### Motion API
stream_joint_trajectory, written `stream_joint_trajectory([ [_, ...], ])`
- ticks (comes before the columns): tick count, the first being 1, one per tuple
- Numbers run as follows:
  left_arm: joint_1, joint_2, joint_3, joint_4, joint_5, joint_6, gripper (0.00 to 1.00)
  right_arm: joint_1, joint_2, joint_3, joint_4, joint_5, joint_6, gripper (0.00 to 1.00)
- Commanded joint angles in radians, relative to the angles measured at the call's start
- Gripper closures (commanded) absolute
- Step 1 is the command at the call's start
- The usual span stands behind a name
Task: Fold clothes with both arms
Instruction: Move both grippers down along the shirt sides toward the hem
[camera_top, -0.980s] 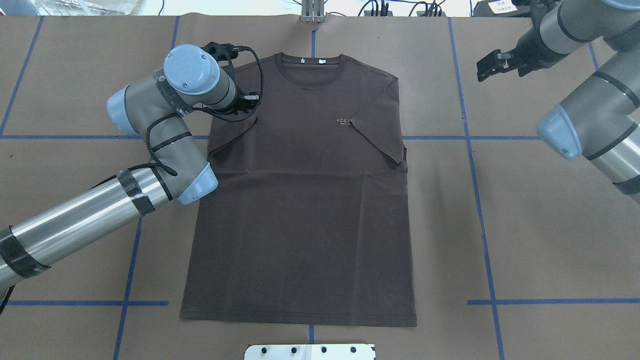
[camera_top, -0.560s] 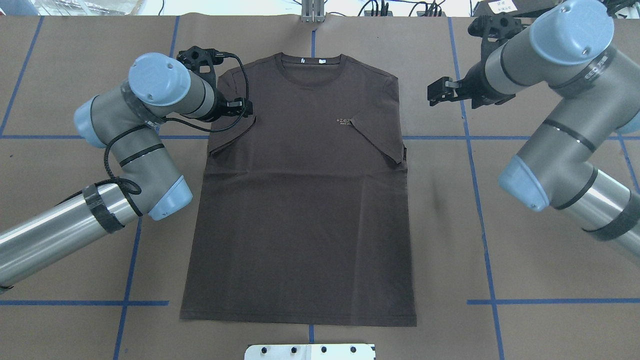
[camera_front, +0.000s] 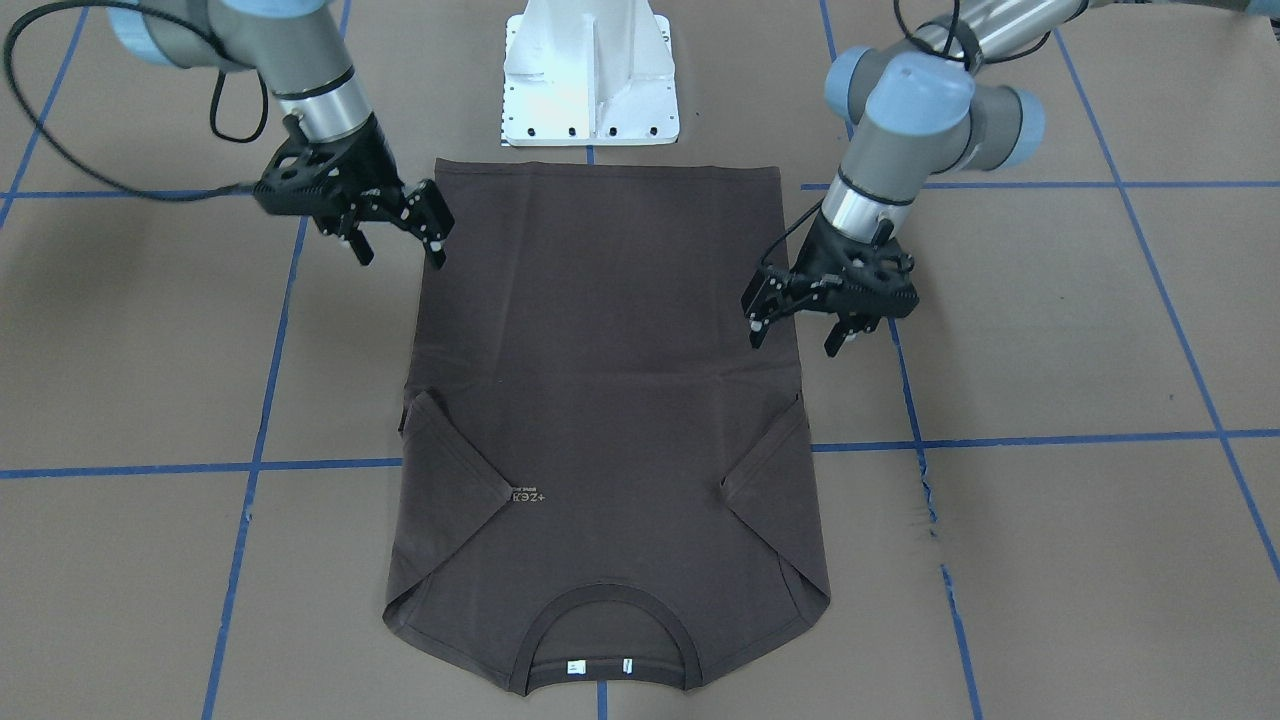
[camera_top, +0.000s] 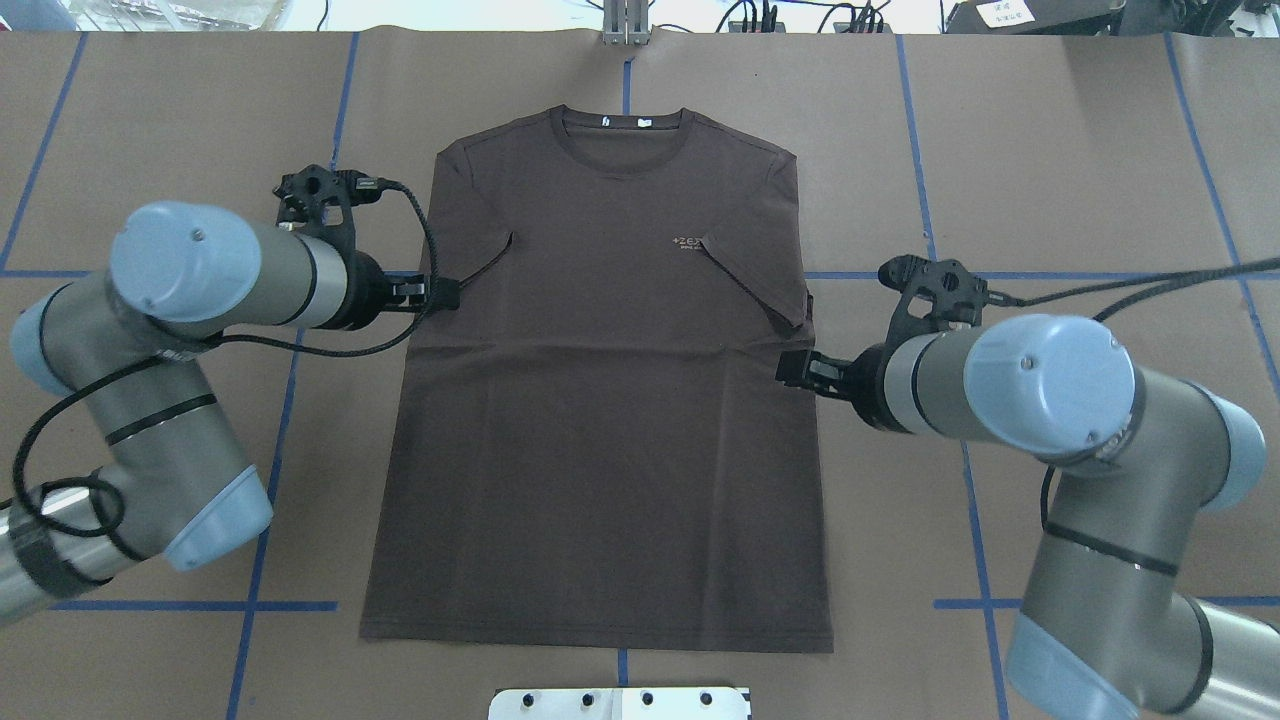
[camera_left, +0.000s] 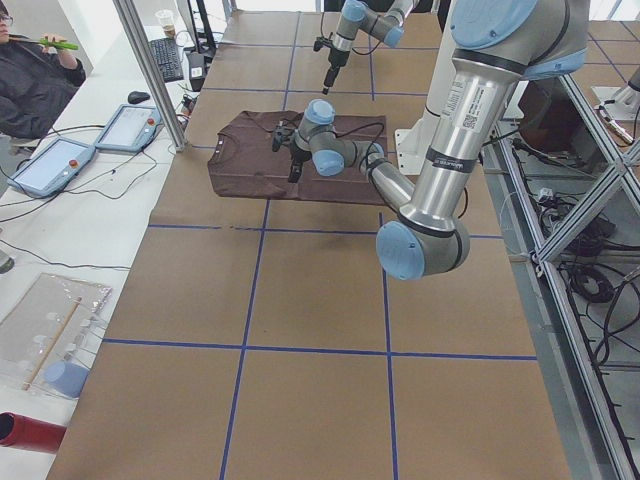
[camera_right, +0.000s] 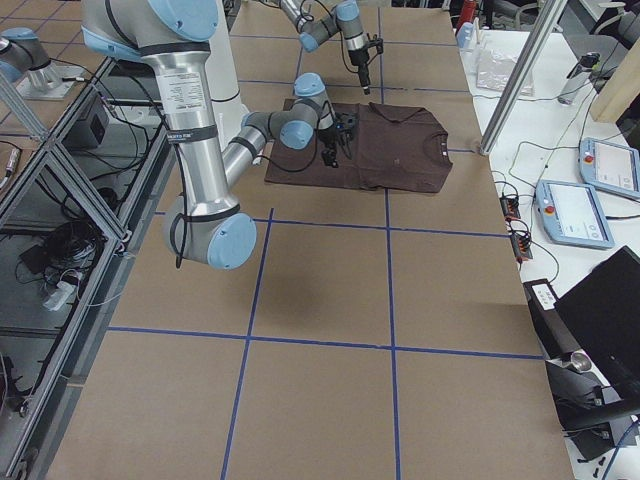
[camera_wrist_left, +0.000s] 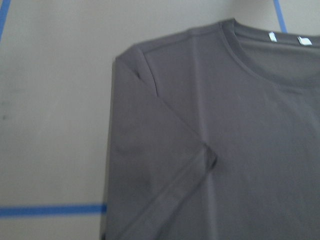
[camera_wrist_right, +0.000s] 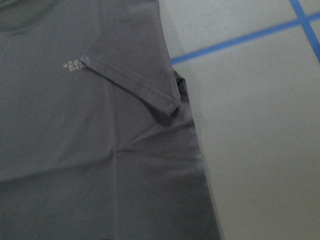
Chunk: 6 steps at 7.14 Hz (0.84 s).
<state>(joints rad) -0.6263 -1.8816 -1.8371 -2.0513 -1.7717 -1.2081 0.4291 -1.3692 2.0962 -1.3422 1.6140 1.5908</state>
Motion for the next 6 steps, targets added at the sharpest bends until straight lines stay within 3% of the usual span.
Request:
stream_joint_trajectory([
  [1,0.147,0.213,-0.231,-0.001,0.032,-0.234,0.2,-0.206,-0.108,0.097,-0.002,-0.162,0.214,0.13],
  [2,0.269,0.27,-0.276,-0.001,0.125,-0.383,0.37,-0.258,-0.122,0.11,-0.002,-0.202,0.254,0.14],
  [3,0.374,0.303,-0.275,0.0,0.194,-0.5,0.45,-0.3,-0.125,0.11,-0.002,-0.251,0.276,0.14],
  [5,0.526,0.334,-0.265,0.023,0.296,-0.615,0.47,-0.32,-0.125,0.111,-0.002,-0.269,0.287,0.13],
  [6,0.545,0.331,-0.266,0.064,0.299,-0.623,0.47,-0.32,-0.125,0.111,-0.002,-0.269,0.288,0.13],
])
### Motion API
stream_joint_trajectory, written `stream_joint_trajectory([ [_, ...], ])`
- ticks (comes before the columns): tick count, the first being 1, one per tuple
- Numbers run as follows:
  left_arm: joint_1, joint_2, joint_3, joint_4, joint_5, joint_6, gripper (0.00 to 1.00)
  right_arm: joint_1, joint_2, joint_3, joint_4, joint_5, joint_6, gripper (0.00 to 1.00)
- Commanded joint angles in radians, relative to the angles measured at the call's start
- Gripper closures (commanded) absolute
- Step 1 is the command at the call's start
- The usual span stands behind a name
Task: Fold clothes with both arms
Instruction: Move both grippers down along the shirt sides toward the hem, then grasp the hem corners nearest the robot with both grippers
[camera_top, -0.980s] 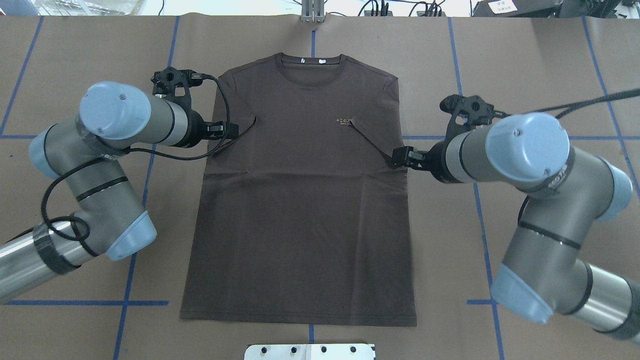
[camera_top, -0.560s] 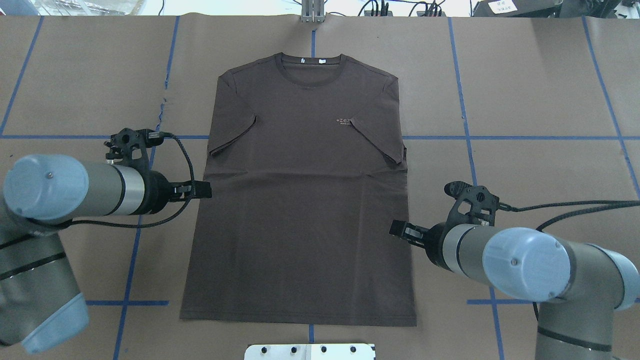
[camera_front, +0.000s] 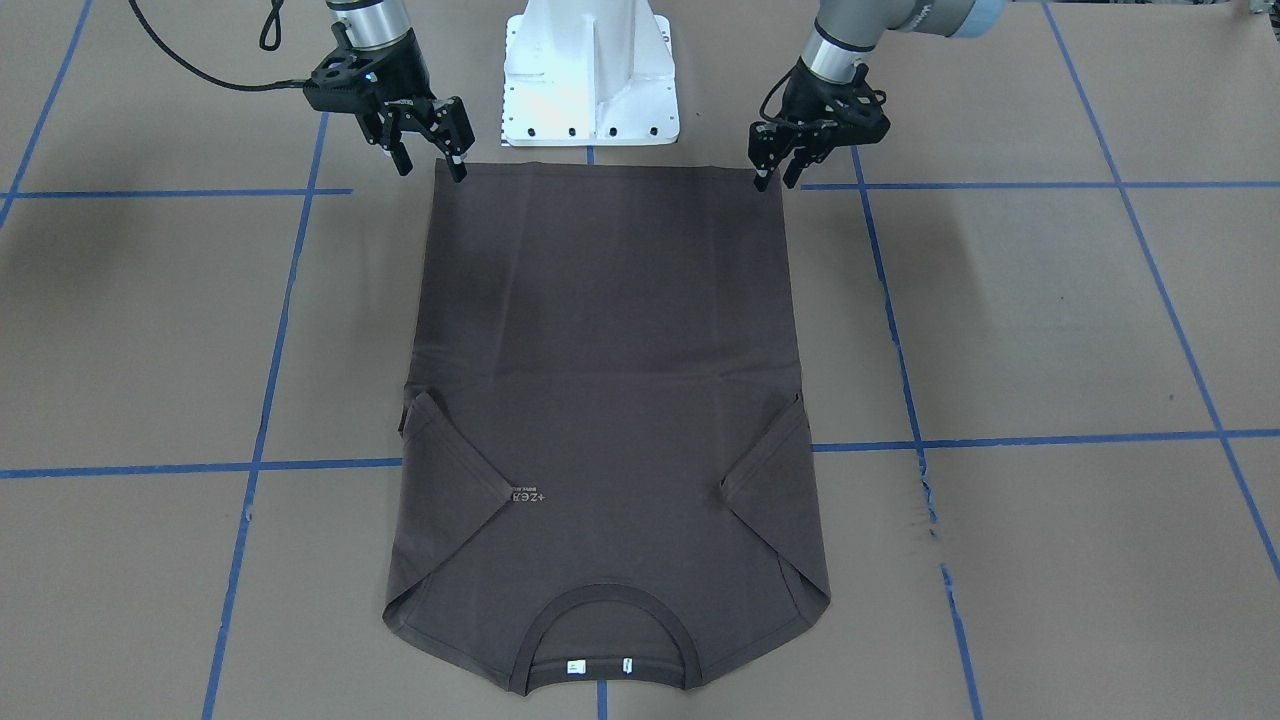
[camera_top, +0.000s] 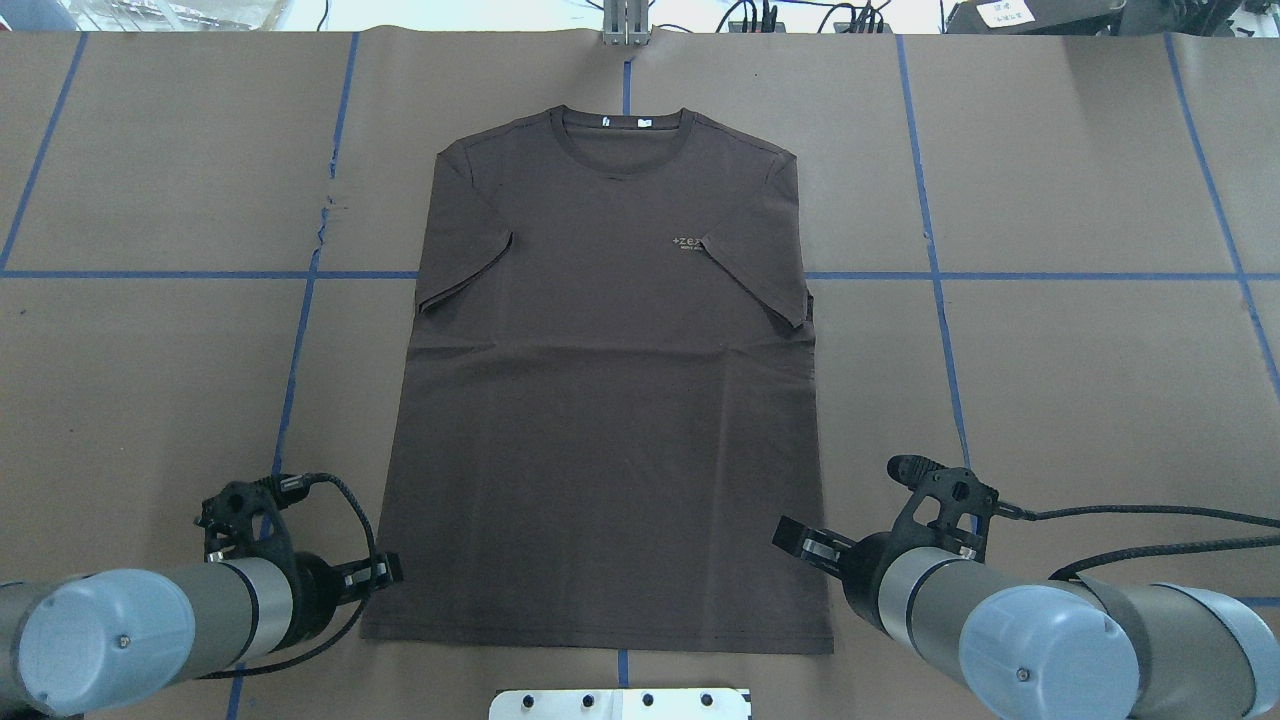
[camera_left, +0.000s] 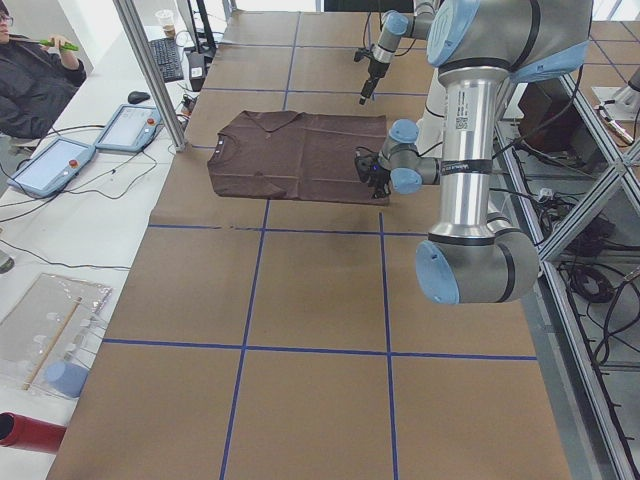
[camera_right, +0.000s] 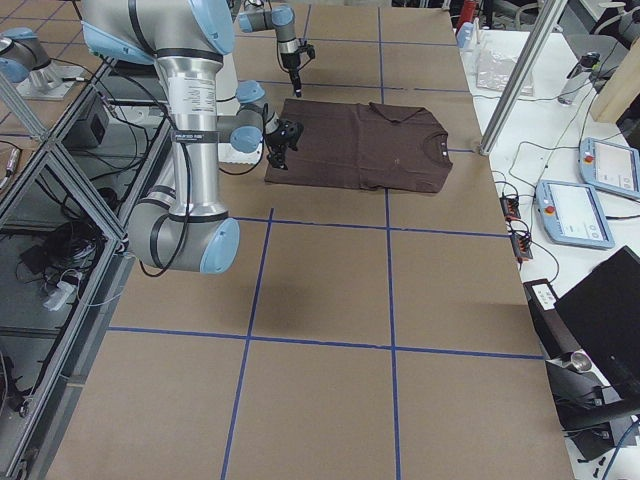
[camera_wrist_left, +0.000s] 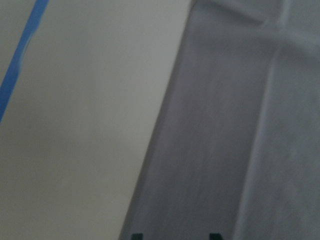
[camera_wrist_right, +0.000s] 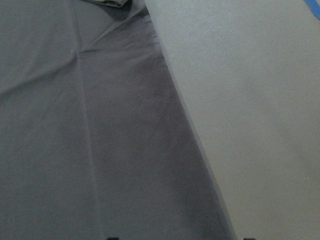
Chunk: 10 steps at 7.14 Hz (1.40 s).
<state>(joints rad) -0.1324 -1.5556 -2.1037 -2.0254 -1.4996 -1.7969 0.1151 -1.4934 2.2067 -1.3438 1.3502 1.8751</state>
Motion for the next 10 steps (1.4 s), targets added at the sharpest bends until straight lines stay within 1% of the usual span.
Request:
stream_joint_trajectory([
  [1,0.059,0.005,0.001,0.042,0.027,-0.044,0.47,-0.006,-0.001,0.008,0.0,-0.005,0.004,0.13],
  [4,0.08,0.005,0.004,0.047,0.027,-0.045,0.48,-0.012,-0.002,0.008,0.0,-0.016,0.004,0.13],
  [5,0.08,0.005,0.004,0.047,0.027,-0.045,0.51,-0.012,-0.002,0.008,0.0,-0.016,0.004,0.13],
  [6,0.08,0.005,0.005,0.048,0.027,-0.045,0.53,-0.015,-0.002,0.008,0.0,-0.017,0.004,0.13],
  [8,0.082,-0.004,0.007,0.08,0.027,-0.045,0.53,-0.02,-0.002,0.008,0.0,-0.026,0.004,0.13],
  [10,0.083,-0.006,0.007,0.082,0.027,-0.045,0.54,-0.02,-0.002,0.008,0.0,-0.026,0.004,0.13],
])
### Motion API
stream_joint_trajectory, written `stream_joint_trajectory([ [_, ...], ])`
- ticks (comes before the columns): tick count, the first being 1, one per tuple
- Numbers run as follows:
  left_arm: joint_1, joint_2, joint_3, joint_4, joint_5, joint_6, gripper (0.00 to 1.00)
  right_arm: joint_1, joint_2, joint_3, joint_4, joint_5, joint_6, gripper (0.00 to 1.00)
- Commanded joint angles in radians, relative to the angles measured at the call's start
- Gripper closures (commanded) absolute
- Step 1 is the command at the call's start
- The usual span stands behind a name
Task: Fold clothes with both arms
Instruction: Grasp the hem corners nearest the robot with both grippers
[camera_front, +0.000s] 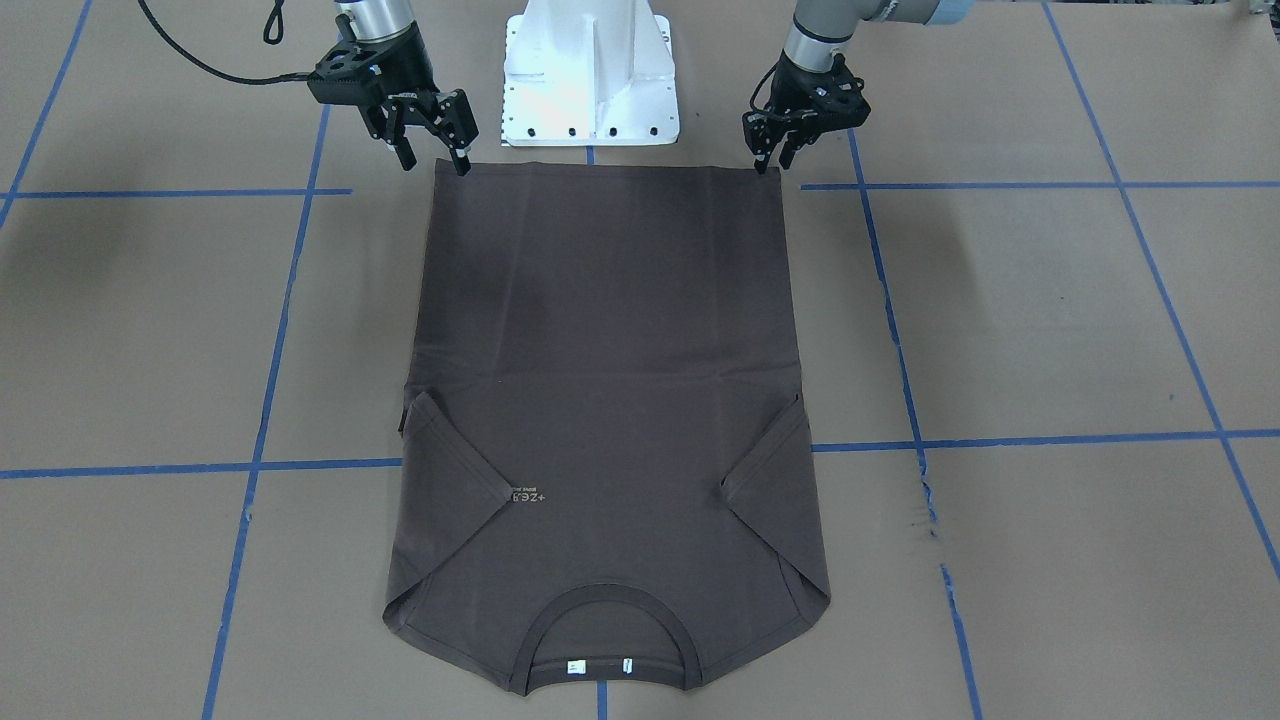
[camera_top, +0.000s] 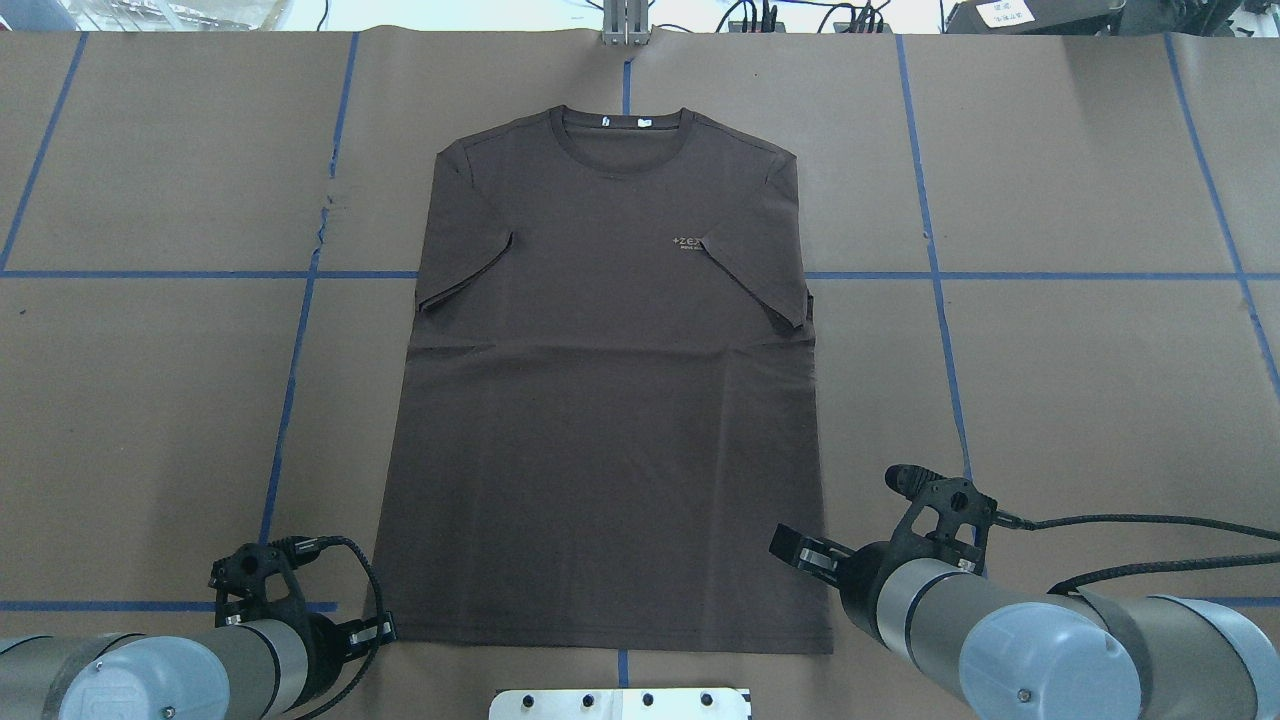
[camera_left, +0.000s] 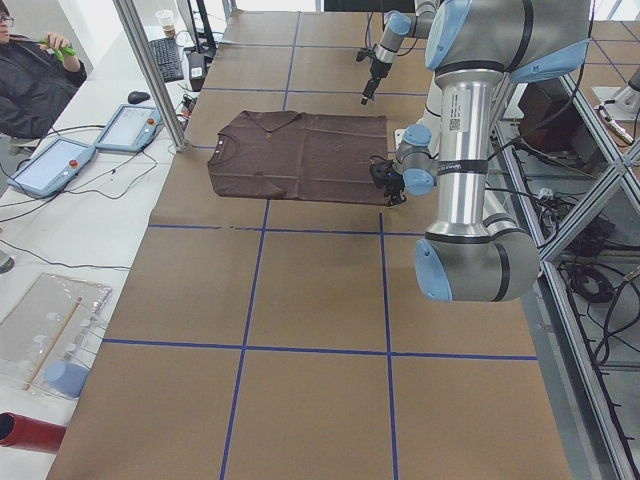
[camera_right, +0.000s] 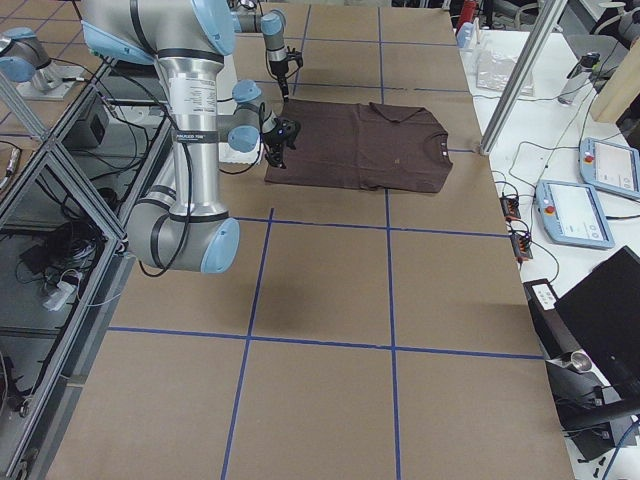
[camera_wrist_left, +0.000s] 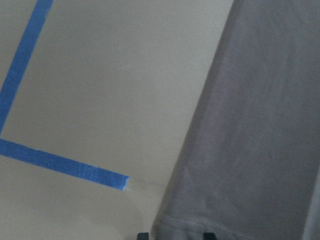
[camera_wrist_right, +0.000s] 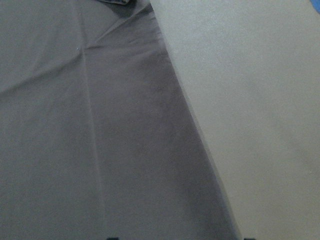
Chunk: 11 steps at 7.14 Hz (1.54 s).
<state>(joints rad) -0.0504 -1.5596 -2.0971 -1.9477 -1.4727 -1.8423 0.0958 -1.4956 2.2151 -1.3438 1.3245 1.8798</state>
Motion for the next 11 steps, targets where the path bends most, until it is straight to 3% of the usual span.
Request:
stream_joint_trajectory([
  [1,0.001,-0.002,0.0,0.004,0.0,0.0,0.58,-0.001,0.0,0.0,0.0,-0.001,0.001,0.13],
  [6,0.003,-0.005,0.006,0.004,-0.001,0.0,0.64,-0.001,0.0,0.0,0.0,-0.008,-0.001,0.12],
  [7,0.003,-0.008,0.009,0.004,-0.001,0.0,0.74,-0.001,0.0,0.0,0.0,-0.008,-0.001,0.12],
  [8,0.003,-0.011,0.009,0.004,-0.001,0.0,0.94,-0.001,0.0,0.0,0.0,-0.007,-0.001,0.12],
  [9,0.003,-0.011,0.009,0.004,-0.001,0.0,1.0,-0.001,0.0,0.0,0.0,-0.008,-0.001,0.12],
  [11,0.003,-0.013,0.006,0.006,-0.001,0.0,1.0,-0.025,0.003,-0.009,-0.006,-0.034,0.021,0.17],
])
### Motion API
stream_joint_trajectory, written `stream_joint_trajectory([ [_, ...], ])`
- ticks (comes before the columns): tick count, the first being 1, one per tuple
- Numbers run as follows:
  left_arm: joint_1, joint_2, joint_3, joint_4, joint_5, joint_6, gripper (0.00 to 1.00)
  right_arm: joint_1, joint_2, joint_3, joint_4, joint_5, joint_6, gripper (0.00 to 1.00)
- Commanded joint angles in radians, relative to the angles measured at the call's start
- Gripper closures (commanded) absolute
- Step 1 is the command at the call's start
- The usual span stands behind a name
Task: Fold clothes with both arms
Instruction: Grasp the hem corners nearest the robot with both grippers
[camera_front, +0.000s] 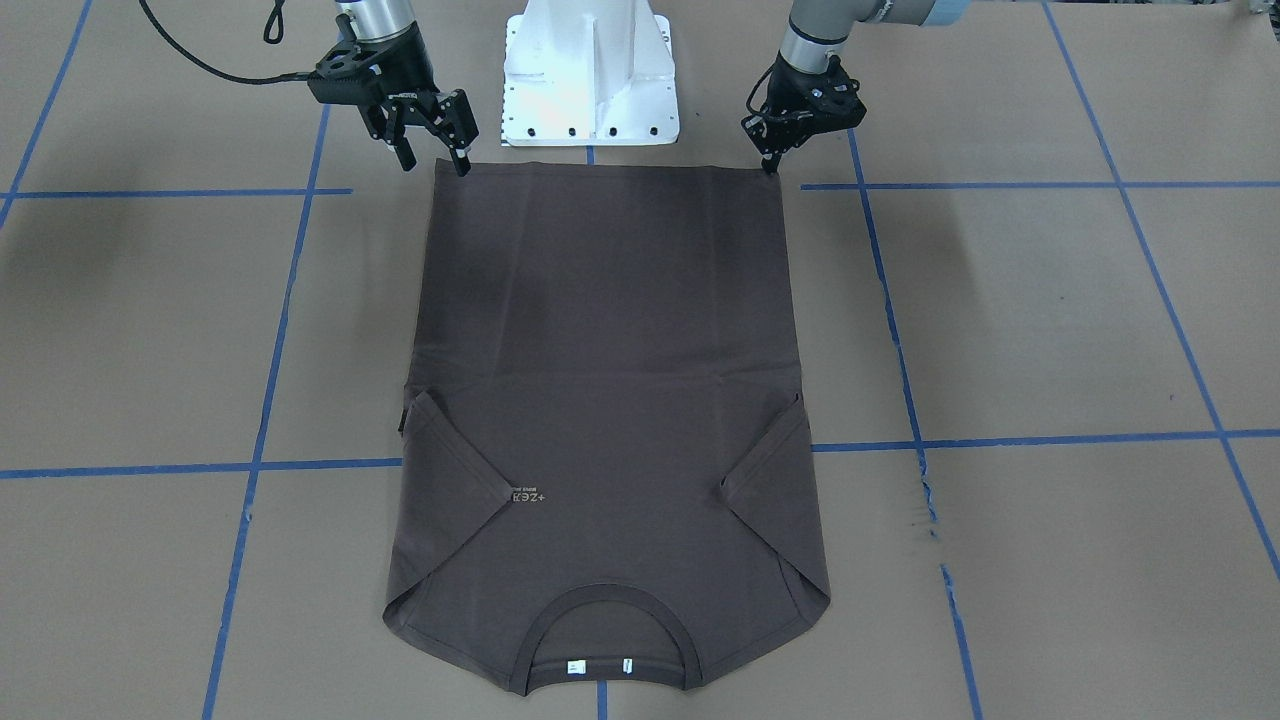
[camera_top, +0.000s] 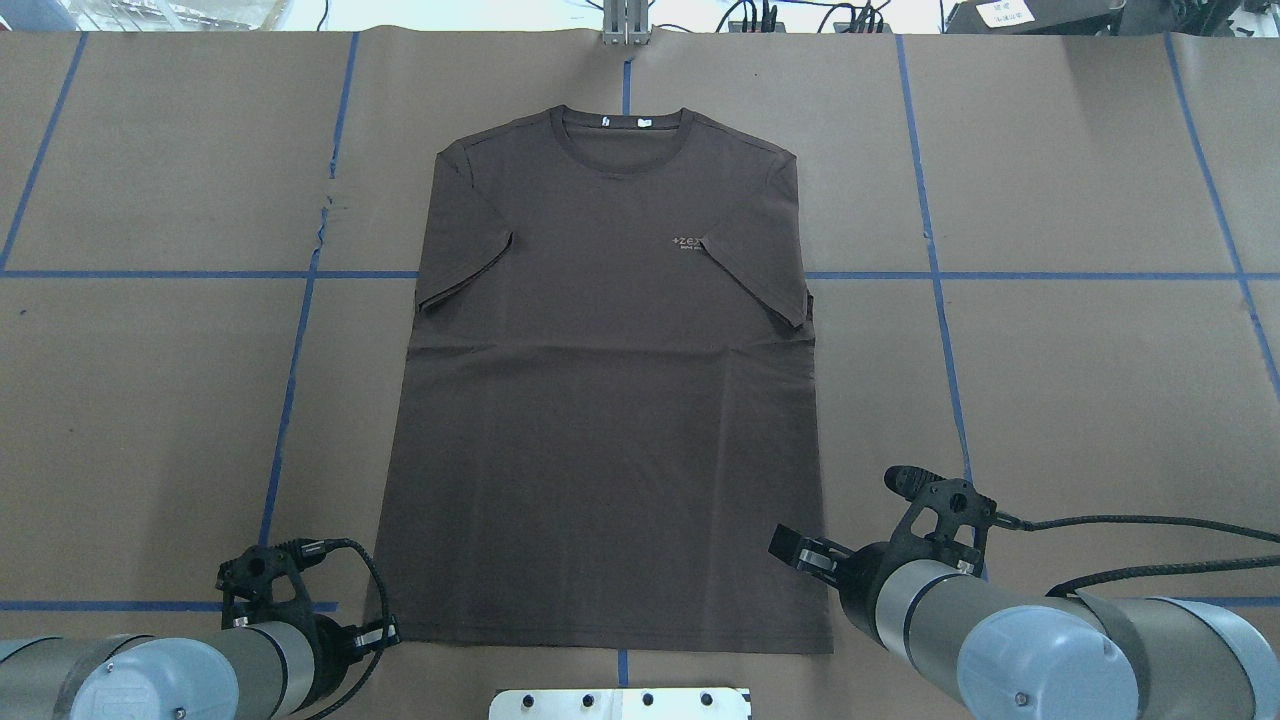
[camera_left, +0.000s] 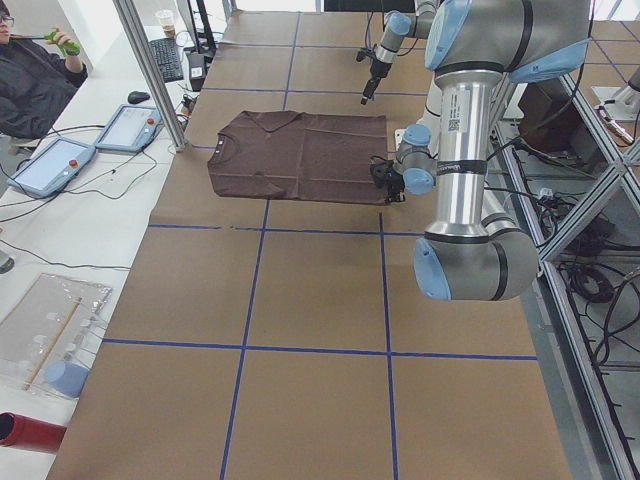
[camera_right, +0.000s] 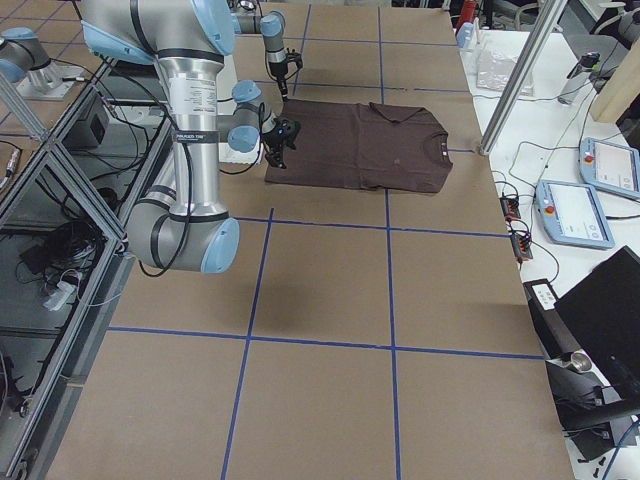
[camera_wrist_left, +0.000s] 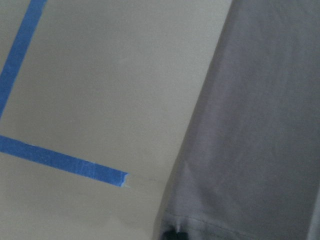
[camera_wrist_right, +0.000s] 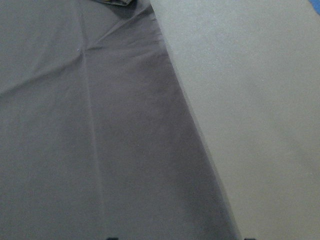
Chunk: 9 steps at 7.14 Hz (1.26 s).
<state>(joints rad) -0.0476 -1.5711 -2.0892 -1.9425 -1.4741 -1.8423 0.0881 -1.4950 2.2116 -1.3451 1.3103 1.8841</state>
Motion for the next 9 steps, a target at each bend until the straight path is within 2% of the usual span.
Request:
stream_joint_trajectory([
  [1,0.0,-0.009,-0.011,0.001,0.0,0.002,1.0,-0.036,0.045,-0.007,-0.096,-0.032,0.112,0.3],
  [2,-0.001,-0.024,-0.009,0.001,-0.002,0.002,1.0,-0.054,0.126,-0.012,-0.249,-0.037,0.168,0.38],
  [3,-0.003,-0.038,-0.011,0.001,-0.002,0.002,1.0,-0.088,0.145,-0.036,-0.305,-0.04,0.247,0.43],
  [5,-0.002,-0.046,-0.012,0.001,-0.002,0.002,1.0,-0.131,0.118,-0.039,-0.312,-0.048,0.251,0.43],
  [9,-0.006,-0.046,-0.015,0.001,-0.002,0.002,1.0,-0.159,0.114,-0.115,-0.309,-0.095,0.265,0.46],
])
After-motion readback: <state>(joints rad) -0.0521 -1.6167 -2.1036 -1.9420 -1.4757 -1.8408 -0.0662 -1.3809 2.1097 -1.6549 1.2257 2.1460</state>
